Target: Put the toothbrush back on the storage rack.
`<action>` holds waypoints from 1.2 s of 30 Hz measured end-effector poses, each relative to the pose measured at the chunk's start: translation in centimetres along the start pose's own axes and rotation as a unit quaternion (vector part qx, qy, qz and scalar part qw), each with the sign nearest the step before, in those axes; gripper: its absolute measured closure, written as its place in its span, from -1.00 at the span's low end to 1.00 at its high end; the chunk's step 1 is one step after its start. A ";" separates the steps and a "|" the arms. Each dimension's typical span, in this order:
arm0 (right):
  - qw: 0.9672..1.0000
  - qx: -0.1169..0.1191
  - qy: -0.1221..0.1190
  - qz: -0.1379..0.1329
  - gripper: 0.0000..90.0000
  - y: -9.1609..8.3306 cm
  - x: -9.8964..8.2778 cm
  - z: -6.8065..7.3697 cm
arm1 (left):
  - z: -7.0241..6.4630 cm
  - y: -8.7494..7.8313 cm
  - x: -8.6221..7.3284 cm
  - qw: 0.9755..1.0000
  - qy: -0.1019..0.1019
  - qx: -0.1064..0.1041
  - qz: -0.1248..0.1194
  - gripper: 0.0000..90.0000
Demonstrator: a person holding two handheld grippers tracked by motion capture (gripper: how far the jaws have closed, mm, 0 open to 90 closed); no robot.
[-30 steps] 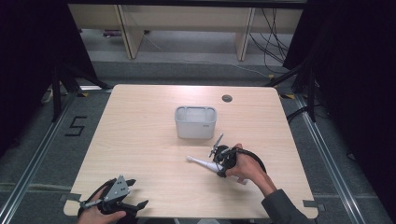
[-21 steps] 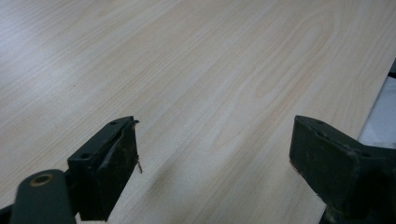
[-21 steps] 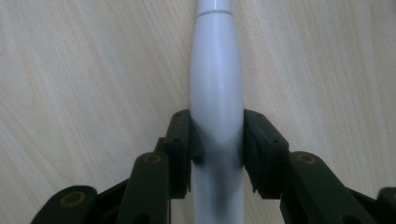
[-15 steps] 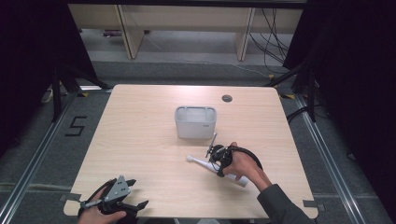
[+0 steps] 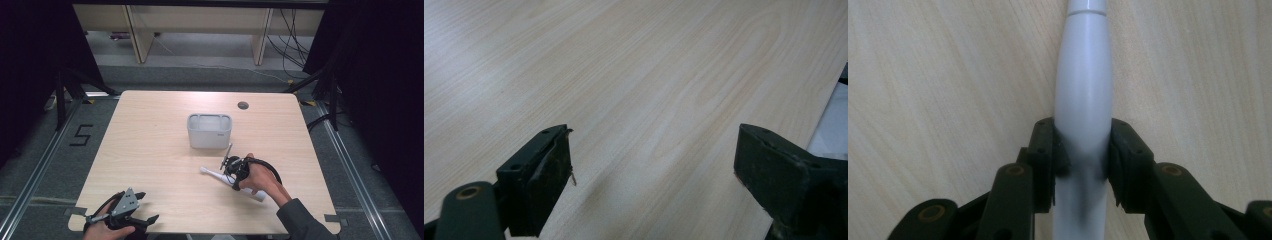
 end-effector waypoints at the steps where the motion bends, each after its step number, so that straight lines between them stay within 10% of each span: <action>1: 1.000 0.003 0.003 -0.002 0.48 0.0 0.0 0.1 | 0.0 0.0 0.0 1.000 -0.003 0.002 -0.002 -0.67; 9: 1.000 -0.002 0.014 -0.025 0.49 -1.7 -0.5 0.2 | 0.0 0.0 0.0 1.000 -0.002 0.001 -0.001 -0.67; 14: 0.995 -0.013 0.034 -0.092 0.48 -4.7 -1.9 0.5 | 0.0 0.0 0.0 1.000 -0.001 0.001 -0.001 -0.67; 23: 0.968 -0.043 0.069 -0.238 0.48 -7.4 -3.7 -1.1 | 0.0 0.1 0.0 1.000 0.002 0.002 0.005 -0.67; 30: 0.950 -0.033 0.096 -0.294 0.48 -7.8 -4.1 -2.2 | 0.0 0.1 0.0 1.000 0.002 0.002 0.005 -0.67; 36: 0.929 -0.022 0.134 -0.344 0.48 -8.2 -4.0 -3.3 | 0.1 0.1 0.0 1.000 0.003 0.002 0.005 -0.67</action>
Point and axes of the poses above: each handheld gripper's, and its own axes: y roughly forward along the jaws, x roughly out of its top, z roughly to its left, the point moved 1 cm from there along y, roughly forward along the jaws, and after that the axes turned 7 degrees about z, right-handed, at the moved point
